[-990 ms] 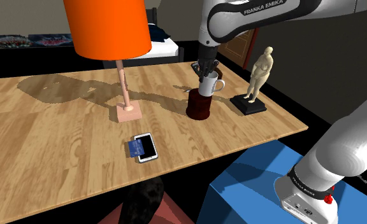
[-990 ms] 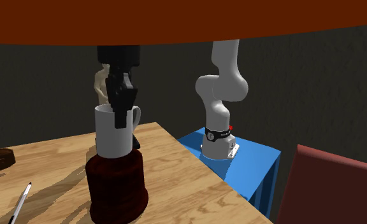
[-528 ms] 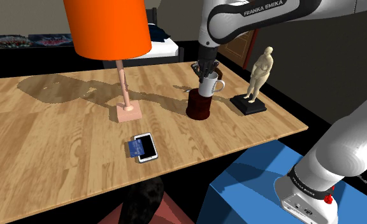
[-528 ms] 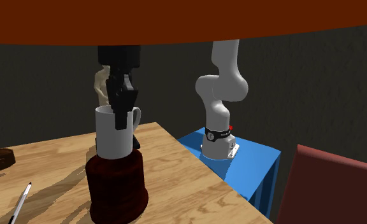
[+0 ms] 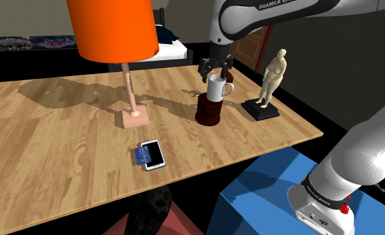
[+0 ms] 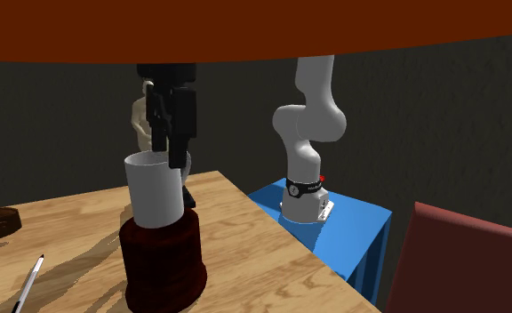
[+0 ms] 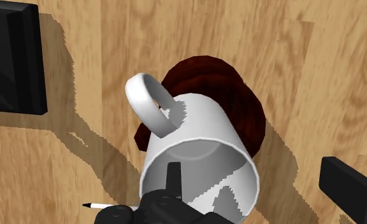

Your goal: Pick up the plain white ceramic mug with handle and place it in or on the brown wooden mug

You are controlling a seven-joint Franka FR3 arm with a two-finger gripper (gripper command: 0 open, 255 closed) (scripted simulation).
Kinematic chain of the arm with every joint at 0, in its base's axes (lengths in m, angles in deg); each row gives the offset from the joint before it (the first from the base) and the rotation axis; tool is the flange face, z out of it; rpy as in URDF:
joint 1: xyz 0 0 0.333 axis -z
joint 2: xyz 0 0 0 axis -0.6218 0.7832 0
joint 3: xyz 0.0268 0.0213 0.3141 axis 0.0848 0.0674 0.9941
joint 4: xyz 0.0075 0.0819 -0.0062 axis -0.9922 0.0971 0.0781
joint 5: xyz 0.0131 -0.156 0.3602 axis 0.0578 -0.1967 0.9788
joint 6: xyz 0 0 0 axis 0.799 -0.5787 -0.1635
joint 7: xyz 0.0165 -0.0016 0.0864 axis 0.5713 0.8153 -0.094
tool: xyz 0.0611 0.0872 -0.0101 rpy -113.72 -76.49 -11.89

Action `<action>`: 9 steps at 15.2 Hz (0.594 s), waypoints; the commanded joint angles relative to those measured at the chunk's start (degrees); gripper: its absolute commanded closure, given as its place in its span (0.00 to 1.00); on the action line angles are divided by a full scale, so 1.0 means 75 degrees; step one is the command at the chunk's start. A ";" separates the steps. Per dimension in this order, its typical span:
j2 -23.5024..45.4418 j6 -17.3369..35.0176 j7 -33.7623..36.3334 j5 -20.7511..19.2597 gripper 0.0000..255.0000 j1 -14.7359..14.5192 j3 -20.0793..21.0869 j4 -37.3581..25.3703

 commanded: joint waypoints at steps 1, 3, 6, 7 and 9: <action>-0.0076 -0.0437 -0.0004 0.0023 0.00 -0.0011 0.0008 -0.0354; -0.0114 -0.0636 -0.0011 0.0033 0.00 -0.0014 0.0008 -0.0516; -0.0114 -0.0636 -0.0011 0.0033 0.00 -0.0014 0.0008 -0.0516; -0.0114 -0.0636 -0.0011 0.0033 0.00 -0.0014 0.0008 -0.0516; -0.0114 -0.0636 -0.0011 0.0033 0.00 -0.0014 0.0008 -0.0516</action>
